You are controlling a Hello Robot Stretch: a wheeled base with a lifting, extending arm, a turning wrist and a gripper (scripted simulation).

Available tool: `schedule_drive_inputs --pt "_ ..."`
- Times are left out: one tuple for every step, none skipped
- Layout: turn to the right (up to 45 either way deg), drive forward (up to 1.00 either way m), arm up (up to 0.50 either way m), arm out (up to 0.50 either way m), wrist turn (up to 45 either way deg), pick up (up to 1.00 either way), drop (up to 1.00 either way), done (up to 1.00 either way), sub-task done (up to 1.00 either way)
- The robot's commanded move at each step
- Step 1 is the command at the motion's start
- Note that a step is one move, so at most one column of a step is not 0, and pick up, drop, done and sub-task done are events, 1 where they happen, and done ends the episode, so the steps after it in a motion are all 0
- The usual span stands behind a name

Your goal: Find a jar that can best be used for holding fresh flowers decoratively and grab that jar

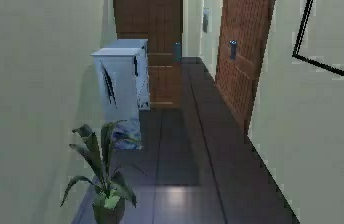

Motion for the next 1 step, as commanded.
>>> schedule_drive_inputs --pt "6.0 0.00 0.00 0.00 0.0 0.00 0.00 0.00 0.00"
